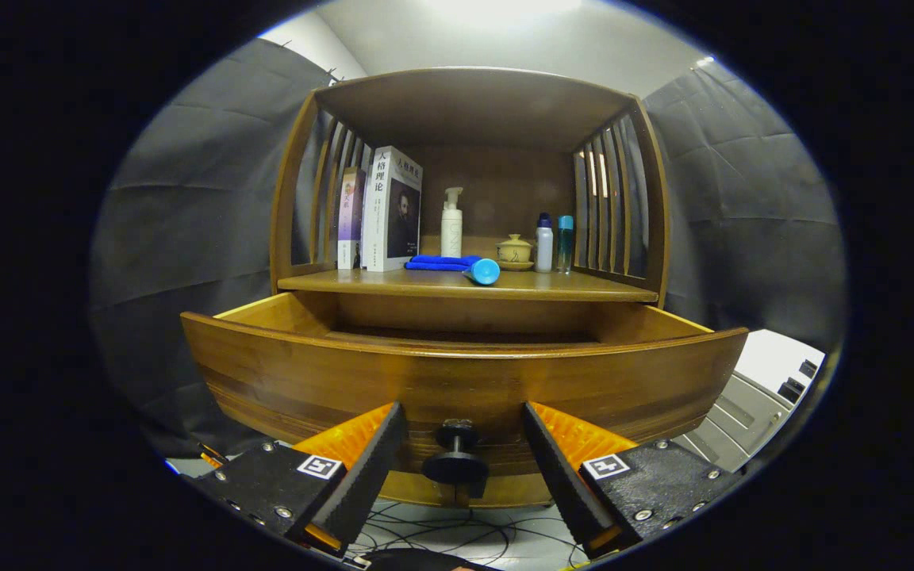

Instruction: Pull open the drawer, take out the items inside it, and place them on the countertop above the cabinet.

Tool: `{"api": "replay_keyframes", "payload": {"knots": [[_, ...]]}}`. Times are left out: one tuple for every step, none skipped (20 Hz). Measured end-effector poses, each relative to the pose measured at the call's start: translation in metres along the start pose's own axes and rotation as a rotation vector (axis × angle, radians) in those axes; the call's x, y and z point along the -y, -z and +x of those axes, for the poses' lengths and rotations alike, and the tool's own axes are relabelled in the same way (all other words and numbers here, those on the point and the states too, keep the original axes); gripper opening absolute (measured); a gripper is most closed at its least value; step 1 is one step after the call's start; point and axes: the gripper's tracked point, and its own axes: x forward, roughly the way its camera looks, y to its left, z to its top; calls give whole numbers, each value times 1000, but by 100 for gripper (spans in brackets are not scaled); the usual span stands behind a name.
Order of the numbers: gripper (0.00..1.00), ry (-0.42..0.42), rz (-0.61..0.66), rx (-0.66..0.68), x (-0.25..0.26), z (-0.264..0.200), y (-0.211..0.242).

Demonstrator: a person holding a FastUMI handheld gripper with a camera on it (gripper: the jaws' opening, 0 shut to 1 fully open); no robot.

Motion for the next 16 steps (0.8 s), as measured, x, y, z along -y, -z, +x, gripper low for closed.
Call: {"api": "replay_keyframes", "payload": {"knots": [[94, 0, 2, 8, 2, 6, -5], [94, 1, 10, 13, 2, 10, -9], [95, 1, 18, 12, 2, 16, -12], [94, 1, 22, 13, 2, 18, -12], [94, 2, 21, 14, 1, 25, -14], [95, 2, 18, 13, 2, 24, -13], [95, 2, 22, 14, 2, 32, -14], [95, 2, 23, 12, 2, 35, -14], [95, 3, 25, 10, 2, 42, -17], [95, 4, 19, 3, 2, 46, -16], [95, 4, 15, -5, 2, 50, -17], [95, 4, 16, -11, 2, 55, -17], [95, 4, 16, -15, 2, 60, -17], [95, 5, 19, -14, 2, 64, -19], [95, 5, 19, -14, 2, 67, -19], [95, 6, 19, -12, 2, 71, -19]]}}
